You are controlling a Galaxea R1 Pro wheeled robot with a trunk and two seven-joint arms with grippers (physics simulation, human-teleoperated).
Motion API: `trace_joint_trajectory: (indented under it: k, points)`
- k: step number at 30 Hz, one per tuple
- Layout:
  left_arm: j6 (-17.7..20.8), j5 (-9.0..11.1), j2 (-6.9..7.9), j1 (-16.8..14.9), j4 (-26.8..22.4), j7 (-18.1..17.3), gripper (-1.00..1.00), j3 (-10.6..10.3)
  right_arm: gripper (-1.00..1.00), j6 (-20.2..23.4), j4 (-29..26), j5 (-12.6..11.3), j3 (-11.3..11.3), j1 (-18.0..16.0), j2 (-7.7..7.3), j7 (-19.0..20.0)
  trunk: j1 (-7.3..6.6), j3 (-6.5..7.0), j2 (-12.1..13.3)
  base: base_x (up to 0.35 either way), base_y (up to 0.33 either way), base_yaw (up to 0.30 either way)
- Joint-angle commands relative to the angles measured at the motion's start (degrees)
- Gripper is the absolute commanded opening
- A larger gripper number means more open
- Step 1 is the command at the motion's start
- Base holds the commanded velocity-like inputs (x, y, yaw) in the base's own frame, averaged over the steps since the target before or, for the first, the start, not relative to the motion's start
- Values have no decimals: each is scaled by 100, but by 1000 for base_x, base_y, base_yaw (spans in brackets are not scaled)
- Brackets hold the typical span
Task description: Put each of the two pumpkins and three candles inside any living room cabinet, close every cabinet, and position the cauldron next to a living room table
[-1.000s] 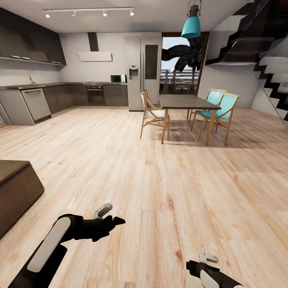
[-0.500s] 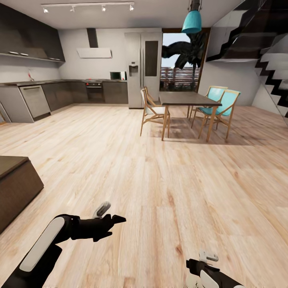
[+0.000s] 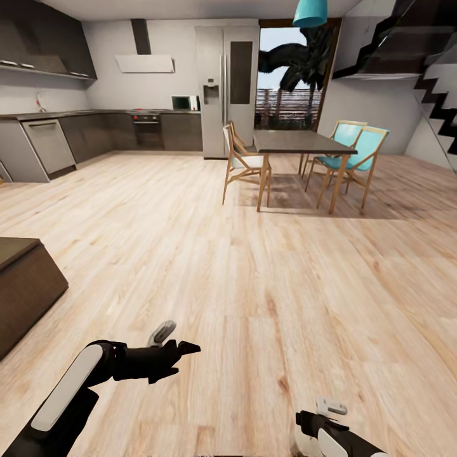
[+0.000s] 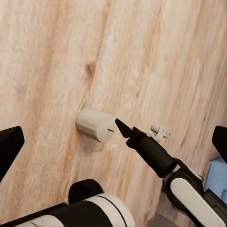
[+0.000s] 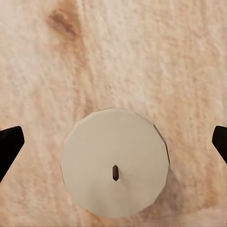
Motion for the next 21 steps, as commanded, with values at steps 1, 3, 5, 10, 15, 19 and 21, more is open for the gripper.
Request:
trace_joint_trajectory:
  k: [1, 3, 5, 10, 15, 19, 21]
  points:
    - [-5, 60, 3, -4, -3, 60, 100, -6, 100, 24, -19, -34, 46, -2, -7, -45, 1, -28, -4, 0, 0, 0]
    - [-5, 60, -1, -5, 0, 60, 100, -10, 100, 24, -15, -46, 44, -2, -8, -45, 4, -50, -5, 0, 0, 0]
    - [-5, 60, -4, -5, 2, 60, 100, -19, 100, 24, -13, -56, 42, -2, -8, -45, 4, -50, -5, 0, 0, 0]
    - [-5, 60, -5, -4, 2, 60, 100, -22, 100, 24, -16, -55, 42, -2, -5, -45, 4, -50, -5, 0, 0, 0]
    - [-6, 60, -5, -5, 1, 59, 100, -20, 100, 24, -18, -25, 50, -2, 0, 0, 14, -139, -11, 0, 0, 0]
    - [-6, 60, -5, -5, -3, 57, 100, -22, 100, 24, 6, -10, 50, -2, 0, 134, 14, -139, -11, 0, 0, 0]
    - [-6, 60, -5, -4, -3, 58, 100, -22, 100, 24, 11, -8, 50, -2, 0, 147, 19, -183, -13, 0, 0, 0]
